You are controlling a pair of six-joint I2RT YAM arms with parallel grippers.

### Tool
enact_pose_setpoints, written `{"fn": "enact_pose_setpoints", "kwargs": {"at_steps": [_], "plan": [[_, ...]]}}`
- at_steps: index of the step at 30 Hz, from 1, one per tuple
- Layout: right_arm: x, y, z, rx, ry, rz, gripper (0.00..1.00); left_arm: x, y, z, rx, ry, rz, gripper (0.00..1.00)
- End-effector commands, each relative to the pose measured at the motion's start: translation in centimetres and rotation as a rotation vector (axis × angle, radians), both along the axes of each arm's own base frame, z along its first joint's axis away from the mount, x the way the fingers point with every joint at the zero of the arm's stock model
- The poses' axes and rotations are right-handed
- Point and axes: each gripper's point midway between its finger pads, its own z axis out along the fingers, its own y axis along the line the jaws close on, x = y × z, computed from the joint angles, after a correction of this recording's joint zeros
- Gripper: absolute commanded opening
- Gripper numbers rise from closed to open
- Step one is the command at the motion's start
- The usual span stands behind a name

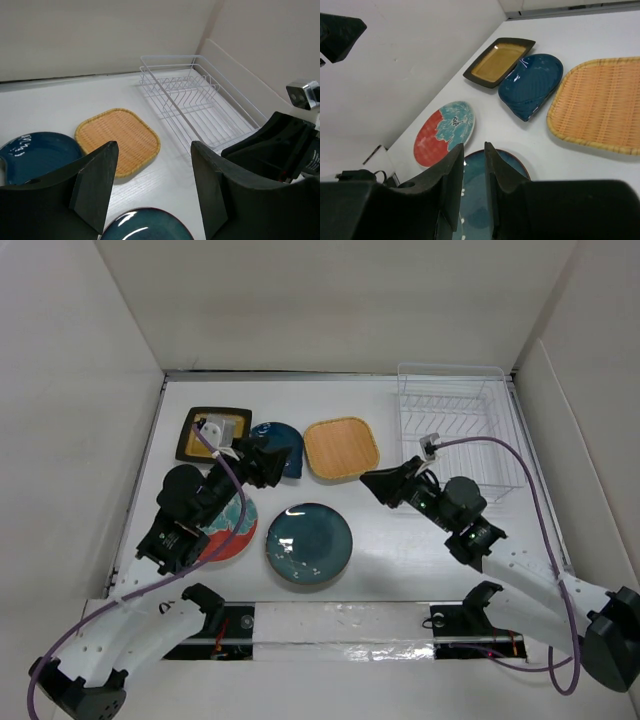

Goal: Load the plates into the dish rack

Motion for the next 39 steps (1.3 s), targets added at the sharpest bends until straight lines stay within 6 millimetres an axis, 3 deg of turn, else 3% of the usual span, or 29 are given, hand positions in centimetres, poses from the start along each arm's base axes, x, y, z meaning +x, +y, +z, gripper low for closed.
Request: {"fn": "enact_pose_setpoints", "kwargs": {"at_steps": [1, 4, 7, 10, 13, 17, 21, 24, 25, 26, 27, 28, 29, 30, 31, 35, 39], "plan": [[-0.5, 1.1, 4.1, 0.005, -0.083, 0.054, 0.27, -0.9, 0.3, 1.7, 0.000, -0.101, -0.021, 0.56], [-1.6, 1.6, 5.0, -0.017, -0.097, 0.096, 0.11, -1.0, 0.2, 1.3, 0.010, -0.110, -0.031, 0.56], [-2.5, 1.4, 5.1, -0.053, -0.096, 0.118, 0.00, -0.9, -0.2, 0.1, 0.028, -0.092, -0.050, 0.55], [-2.7, 0.4, 4.6, -0.098, -0.071, 0.087, 0.00, -1.1, -0.7, -0.5, 0.032, -0.111, -0.075, 0.51], [-3.2, 0.0, 3.5, -0.135, -0.025, 0.084, 0.00, -1.2, -0.9, -0.5, 0.022, -0.120, -0.089, 0.41], [-3.5, -0.7, 0.7, -0.192, 0.062, 0.067, 0.00, -1.7, -0.6, -0.6, 0.015, -0.129, -0.091, 0.00], [-4.2, -1.5, -4.5, -0.309, 0.199, 0.068, 0.00, -1.7, -0.3, -1.1, 0.025, -0.127, -0.076, 0.00], [-5.1, -1.2, -7.6, -0.341, 0.303, 0.100, 0.00, -1.4, 0.0, -1.1, 0.026, -0.131, -0.052, 0.00], [-5.4, -1.1, -9.6, -0.358, 0.352, 0.109, 0.00, -1.4, 0.2, -1.0, 0.023, -0.134, -0.045, 0.00], [-5.6, -0.6, -9.9, -0.326, 0.379, 0.125, 0.02, -1.4, 0.3, -1.0, 0.023, -0.135, -0.035, 0.00], [-5.9, -0.2, -10.5, -0.316, 0.399, 0.138, 0.07, -1.1, 0.7, -1.1, 0.023, -0.132, -0.009, 0.00], [-6.5, 0.0, -11.8, -0.320, 0.430, 0.154, 0.20, -1.1, 0.9, -1.3, 0.027, -0.125, 0.001, 0.00], [-5.9, 0.7, -11.9, -0.286, 0.438, 0.149, 0.30, -1.2, 1.2, -1.1, 0.024, -0.130, 0.012, 0.00], [-6.0, 1.0, -12.4, -0.285, 0.453, 0.151, 0.46, -1.1, 1.6, -1.1, 0.022, -0.135, 0.031, 0.00], [-5.7, 1.2, -12.7, -0.280, 0.464, 0.146, 0.51, -1.0, 1.6, -1.1, 0.022, -0.133, 0.036, 0.00], [-5.3, 2.7, -15.1, -0.300, 0.542, 0.149, 0.59, -1.2, 1.5, -1.1, 0.024, -0.138, 0.027, 0.28], [-5.1, 3.7, -18.3, -0.332, 0.612, 0.160, 0.58, -1.2, 1.5, -1.2, 0.028, -0.136, 0.023, 0.35]]}}
